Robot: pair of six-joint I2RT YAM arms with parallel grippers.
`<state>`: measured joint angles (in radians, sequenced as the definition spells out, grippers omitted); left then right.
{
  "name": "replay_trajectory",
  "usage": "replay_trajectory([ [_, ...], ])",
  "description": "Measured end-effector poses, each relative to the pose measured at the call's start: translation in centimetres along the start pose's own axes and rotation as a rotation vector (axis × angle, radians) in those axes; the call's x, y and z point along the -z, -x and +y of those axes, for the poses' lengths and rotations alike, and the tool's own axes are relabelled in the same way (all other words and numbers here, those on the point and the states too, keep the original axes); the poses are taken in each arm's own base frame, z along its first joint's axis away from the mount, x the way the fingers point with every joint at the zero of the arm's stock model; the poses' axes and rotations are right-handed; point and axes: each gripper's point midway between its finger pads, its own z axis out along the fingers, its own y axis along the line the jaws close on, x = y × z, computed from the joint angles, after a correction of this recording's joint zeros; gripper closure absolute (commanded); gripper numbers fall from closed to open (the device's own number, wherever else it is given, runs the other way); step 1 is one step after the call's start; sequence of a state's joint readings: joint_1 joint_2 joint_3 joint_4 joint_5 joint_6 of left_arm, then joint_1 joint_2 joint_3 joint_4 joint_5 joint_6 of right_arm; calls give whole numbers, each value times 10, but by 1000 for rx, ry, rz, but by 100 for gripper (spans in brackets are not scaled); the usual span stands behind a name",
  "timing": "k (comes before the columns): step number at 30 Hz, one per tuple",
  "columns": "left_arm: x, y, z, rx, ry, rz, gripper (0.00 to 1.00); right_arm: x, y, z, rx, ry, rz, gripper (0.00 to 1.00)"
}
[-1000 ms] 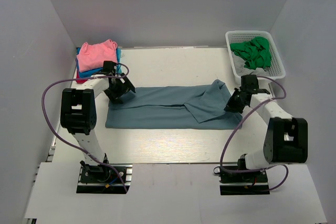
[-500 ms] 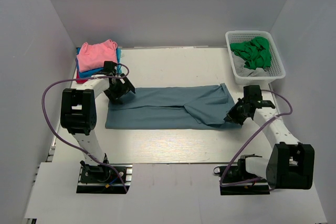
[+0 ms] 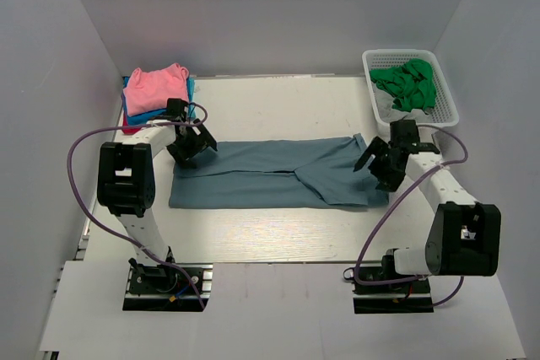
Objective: Fold and stack the t-shirts
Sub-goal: Fold the other side of the tshirt into a rectangle, then rotate the tshirt 90 degrees
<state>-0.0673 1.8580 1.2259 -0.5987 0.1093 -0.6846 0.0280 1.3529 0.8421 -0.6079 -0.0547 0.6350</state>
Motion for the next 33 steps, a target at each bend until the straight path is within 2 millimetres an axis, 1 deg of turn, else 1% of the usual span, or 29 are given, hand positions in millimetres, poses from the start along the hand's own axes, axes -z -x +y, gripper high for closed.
replay_trajectory([
  [4,0,0,1,0,4,1,0,21,34,27,69,64,-90,10],
  [7,1,-1,2,1,11,4,0,30,45,47,124,126,-107,10],
  [9,1,-2,3,2,18,8,0,29,45,58,163,162,-97,10],
  [12,0,-2,4,3,26,15,0,15,37,70,203,195,-50,10],
  [15,0,-1,4,5,31,21,0,-6,34,76,223,200,-19,10],
  [17,0,-2,4,5,32,23,0,-22,36,77,225,192,-12,10],
  [21,-1,-1,5,10,44,26,0,-54,43,73,215,152,-7,10],
  [23,0,-2,10,16,70,24,0,-70,49,72,210,126,-3,10],
  [24,0,-3,13,21,84,24,0,-74,53,73,205,116,2,10],
  [27,3,-8,23,30,120,20,0,-85,75,86,214,109,-44,10],
  [31,10,-25,38,56,154,38,0,-98,99,104,227,108,-84,10],
  [33,14,-36,44,68,169,56,0,-104,109,118,247,118,-95,10],
])
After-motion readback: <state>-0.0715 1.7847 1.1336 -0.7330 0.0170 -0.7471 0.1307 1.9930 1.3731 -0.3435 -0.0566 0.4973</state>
